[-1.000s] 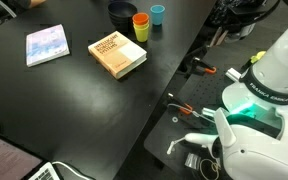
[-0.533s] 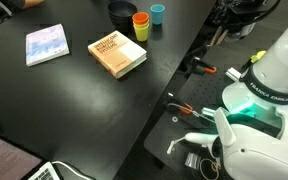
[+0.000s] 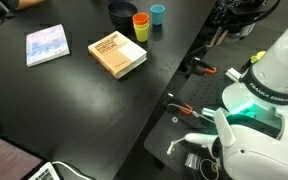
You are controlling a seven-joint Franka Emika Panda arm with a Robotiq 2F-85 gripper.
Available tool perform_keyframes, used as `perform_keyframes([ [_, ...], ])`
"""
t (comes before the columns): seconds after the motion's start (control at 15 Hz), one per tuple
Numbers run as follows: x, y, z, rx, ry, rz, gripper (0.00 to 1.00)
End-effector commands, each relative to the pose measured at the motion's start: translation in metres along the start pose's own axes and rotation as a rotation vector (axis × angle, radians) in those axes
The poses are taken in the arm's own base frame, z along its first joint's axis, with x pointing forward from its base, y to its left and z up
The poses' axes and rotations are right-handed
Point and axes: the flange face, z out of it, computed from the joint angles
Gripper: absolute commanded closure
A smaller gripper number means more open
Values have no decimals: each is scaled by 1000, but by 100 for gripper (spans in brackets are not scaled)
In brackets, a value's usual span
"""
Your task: Unstack the stacked up plastic cups
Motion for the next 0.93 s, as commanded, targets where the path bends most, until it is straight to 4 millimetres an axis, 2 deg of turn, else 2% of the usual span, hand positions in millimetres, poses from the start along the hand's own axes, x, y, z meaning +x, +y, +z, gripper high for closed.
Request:
perform_keyframes([
  [0.0,1,9,15,92,69,60,0],
  [0.4,-7,18,52,144,49,54,0],
  [0.87,-4,17,84,143,27,14,0],
])
